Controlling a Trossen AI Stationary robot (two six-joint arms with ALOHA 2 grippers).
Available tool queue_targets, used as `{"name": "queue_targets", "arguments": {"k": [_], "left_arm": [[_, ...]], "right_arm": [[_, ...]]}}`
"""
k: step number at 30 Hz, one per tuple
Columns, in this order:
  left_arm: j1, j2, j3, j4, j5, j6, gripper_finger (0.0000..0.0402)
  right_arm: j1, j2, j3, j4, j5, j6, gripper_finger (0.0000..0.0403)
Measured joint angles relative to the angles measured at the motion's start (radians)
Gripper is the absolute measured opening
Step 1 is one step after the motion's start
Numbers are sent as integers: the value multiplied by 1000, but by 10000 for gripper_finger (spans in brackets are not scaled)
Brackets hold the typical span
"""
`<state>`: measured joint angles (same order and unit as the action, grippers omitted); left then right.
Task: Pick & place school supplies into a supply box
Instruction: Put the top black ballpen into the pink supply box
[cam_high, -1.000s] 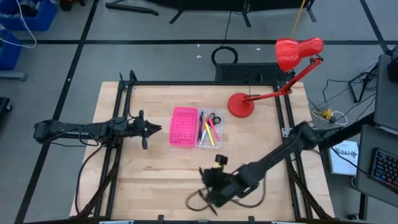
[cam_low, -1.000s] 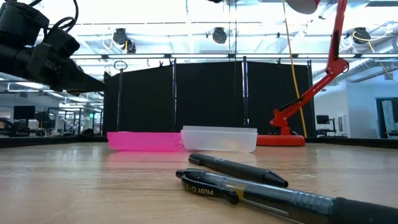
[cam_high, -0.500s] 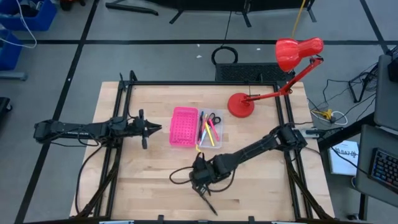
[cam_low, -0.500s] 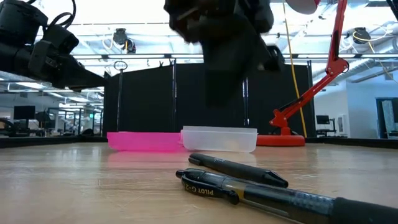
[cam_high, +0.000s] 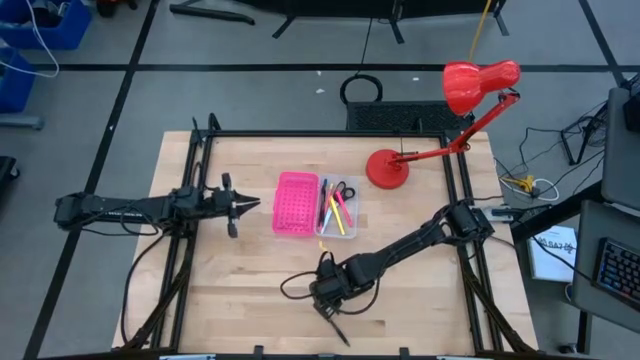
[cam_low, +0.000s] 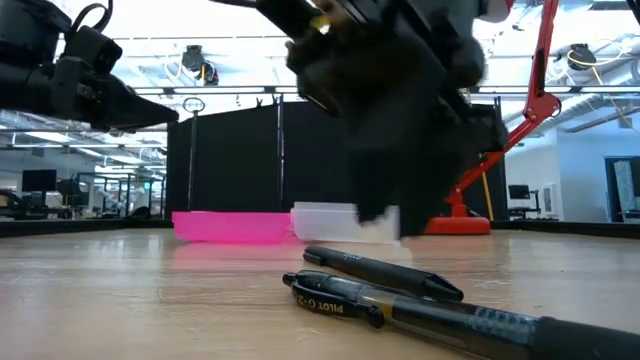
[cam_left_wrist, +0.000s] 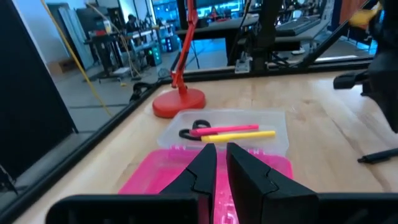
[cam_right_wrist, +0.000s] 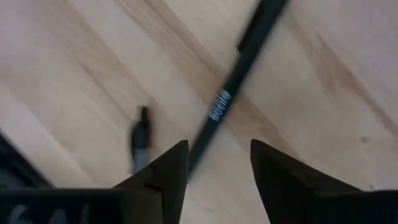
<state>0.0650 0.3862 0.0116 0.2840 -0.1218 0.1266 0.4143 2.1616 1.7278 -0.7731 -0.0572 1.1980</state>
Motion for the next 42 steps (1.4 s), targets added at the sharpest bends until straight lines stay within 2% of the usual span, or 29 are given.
{"name": "queue_targets", "arguments": {"k": [7,11,19,26,31,37,42], "left_arm": [[0,0,0,22,0,10,47],[0,0,0,22,0,8,47],[0,0,0,-3,0,-10,47],[0,0,0,-16,0,-27,47],[0,0,0,-26,0,-41,47],[0,0,0,-28,0,-56,47],[0,0,0,-40,2,-70,47]], "right_arm": [[-1,2,-35,4,8,-5,171],[4,14,-36,65,12,-11,171],[30,13,-35,102,81,-39,171],[32,55,-31,113,83,-62,156],[19,68,-30,21,77,-93,142],[8,70,-32,-205,75,-119,121],[4,72,-33,-271,84,-174,108]]}}
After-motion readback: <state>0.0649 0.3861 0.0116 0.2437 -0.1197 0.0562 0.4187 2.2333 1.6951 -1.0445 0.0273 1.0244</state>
